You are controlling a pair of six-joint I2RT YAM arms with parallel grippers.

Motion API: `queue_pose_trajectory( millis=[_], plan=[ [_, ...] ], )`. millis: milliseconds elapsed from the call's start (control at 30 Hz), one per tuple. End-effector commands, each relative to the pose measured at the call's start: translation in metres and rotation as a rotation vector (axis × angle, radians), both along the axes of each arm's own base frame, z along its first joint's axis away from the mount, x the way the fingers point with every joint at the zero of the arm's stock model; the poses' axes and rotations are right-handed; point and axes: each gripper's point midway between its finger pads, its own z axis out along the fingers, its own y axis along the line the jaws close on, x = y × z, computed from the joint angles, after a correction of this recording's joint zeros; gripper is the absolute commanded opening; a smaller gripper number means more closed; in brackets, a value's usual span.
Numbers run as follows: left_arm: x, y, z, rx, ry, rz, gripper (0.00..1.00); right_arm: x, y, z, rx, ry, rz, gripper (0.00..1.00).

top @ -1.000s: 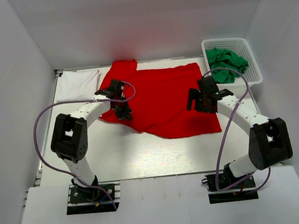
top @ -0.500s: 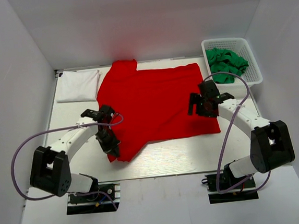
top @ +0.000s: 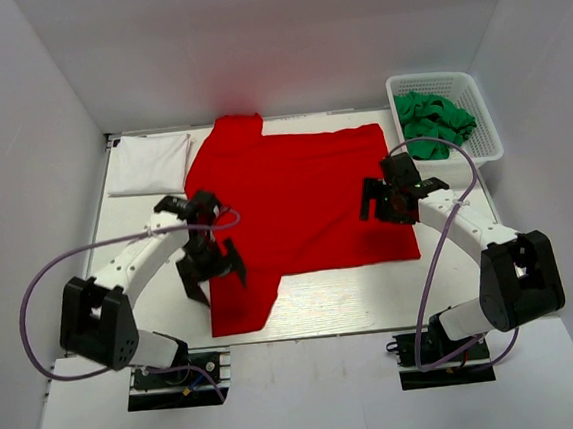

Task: Fold and stack the t-shirts
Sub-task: Flatten out the tshirt, then grap the side of the flattened tshirt closest away from the robot with both arms

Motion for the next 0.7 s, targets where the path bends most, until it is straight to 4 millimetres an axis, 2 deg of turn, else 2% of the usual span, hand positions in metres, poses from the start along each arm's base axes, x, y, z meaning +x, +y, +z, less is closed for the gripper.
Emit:
queue_pose_trajectory(
  millis=[0,33,67,133,167,200,233,267,300,333,367,400,433,467,533,567,667],
  plan=[
    [0.093,-0.011,0.014,0.031,-0.308,-0.082,1.0,0.013,0.003,0.013,0.017,-0.076,0.001,0.9],
    [0.12,-0.015,0.019,0.027,-0.379,-0.096,1.0,0.015,0.004,0.013,0.022,-0.077,0.004,0.9],
    [0.167,-0.026,0.031,0.018,-0.487,-0.092,1.0,0.017,0.005,0.008,0.019,-0.067,0.009,0.9],
    [0.21,-0.035,0.039,0.027,-0.612,-0.073,1.0,0.025,0.006,0.011,0.018,-0.088,0.003,0.9],
    [0.243,-0.044,0.045,-0.011,-0.731,-0.06,1.0,0.028,0.006,0.009,0.017,-0.09,-0.001,0.9],
    [0.255,-0.052,0.036,-0.033,-0.746,-0.073,1.0,0.03,0.006,0.007,0.017,-0.091,0.001,0.9],
    [0.269,-0.051,0.034,-0.033,-0.762,-0.057,1.0,0.035,0.01,0.004,0.031,-0.094,0.016,0.9],
    [0.289,-0.043,0.039,0.005,-0.793,-0.028,1.0,0.043,0.012,0.012,0.034,-0.114,0.016,0.9],
    [0.296,-0.041,0.03,0.038,-0.773,-0.026,1.0,0.045,0.01,0.001,0.018,-0.085,0.018,0.9],
    [0.306,-0.033,0.001,0.087,-0.713,-0.019,1.0,0.049,0.008,-0.001,0.002,-0.088,0.008,0.9],
    [0.324,-0.024,0.004,0.131,-0.737,-0.005,1.0,0.059,0.008,0.006,0.001,-0.107,0.003,0.9],
    [0.329,-0.026,-0.003,0.138,-0.721,-0.017,1.0,0.063,0.006,0.004,-0.009,-0.102,0.004,0.9],
    [0.334,-0.025,-0.023,0.161,-0.689,-0.022,1.0,0.064,0.002,-0.012,-0.026,-0.058,-0.007,0.9],
    [0.342,-0.023,-0.026,0.162,-0.702,-0.02,1.0,0.071,0.005,-0.007,-0.015,-0.069,-0.012,0.9],
    [0.357,-0.023,-0.033,0.174,-0.742,-0.009,1.0,0.072,0.003,-0.021,-0.015,-0.03,-0.031,0.9],
    [0.362,-0.018,-0.044,0.188,-0.736,0.0,1.0,0.073,0.002,-0.026,-0.009,-0.023,-0.038,0.9],
    [0.379,-0.013,-0.053,0.187,-0.762,0.025,1.0,0.07,-0.003,-0.039,-0.009,0.011,-0.053,0.9]
  ],
)
